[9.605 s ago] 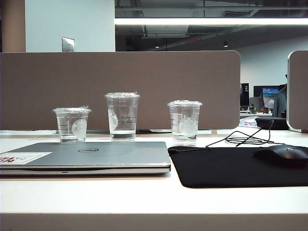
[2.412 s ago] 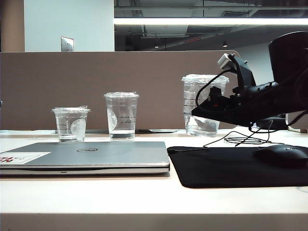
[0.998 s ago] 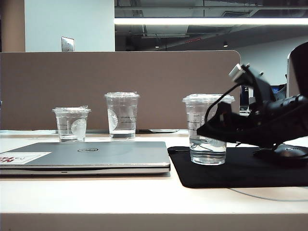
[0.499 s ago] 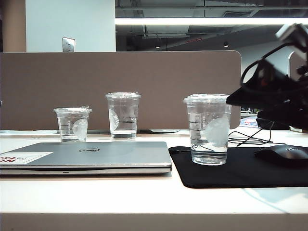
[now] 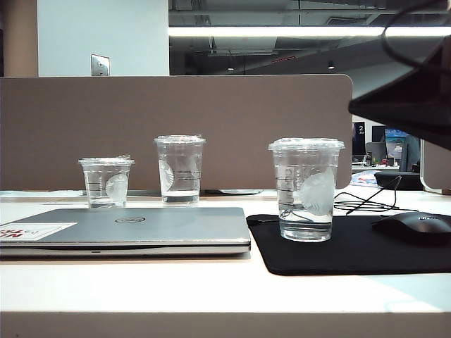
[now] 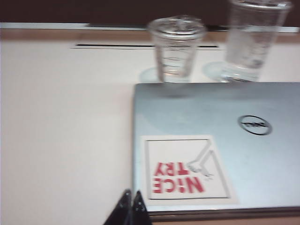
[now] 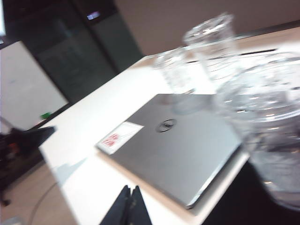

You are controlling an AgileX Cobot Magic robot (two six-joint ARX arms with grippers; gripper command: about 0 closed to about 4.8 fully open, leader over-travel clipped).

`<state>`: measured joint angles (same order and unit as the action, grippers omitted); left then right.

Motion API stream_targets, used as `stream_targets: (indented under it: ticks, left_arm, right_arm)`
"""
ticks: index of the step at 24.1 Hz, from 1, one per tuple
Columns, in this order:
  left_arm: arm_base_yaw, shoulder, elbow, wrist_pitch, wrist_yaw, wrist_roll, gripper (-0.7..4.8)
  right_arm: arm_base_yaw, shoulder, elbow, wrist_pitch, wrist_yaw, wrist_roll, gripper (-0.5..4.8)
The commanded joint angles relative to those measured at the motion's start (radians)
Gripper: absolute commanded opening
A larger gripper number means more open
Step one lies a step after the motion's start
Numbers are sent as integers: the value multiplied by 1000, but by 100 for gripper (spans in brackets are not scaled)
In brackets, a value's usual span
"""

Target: Pick up the coffee cup on the right and place it on the right side of the laptop.

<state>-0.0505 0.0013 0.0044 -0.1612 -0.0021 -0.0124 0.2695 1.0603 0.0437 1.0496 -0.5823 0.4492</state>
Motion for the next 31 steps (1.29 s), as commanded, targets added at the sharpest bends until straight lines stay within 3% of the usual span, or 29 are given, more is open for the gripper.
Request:
stream_targets:
  ticks: [1,5,25,28,31]
  left_arm:
    - [61,0,3,-2,2,4,-5]
    - [63,0,3,-2,3,4,-5]
    - [64,0,3,-2,3,4,-5]
    - [64,0,3,-2,6,4,-5]
    - [64,0,3,-2,3,4,-5]
  right_arm:
    - [0,-6,4,24,-23,43,-6]
    - [0,-6,5,25,28,48,-6]
    - [0,-7,5,19,23,43,-5]
    - [-19,-10,5,16,127,-45,-5]
    - [-24,-47,3,-33,299,-142,-5]
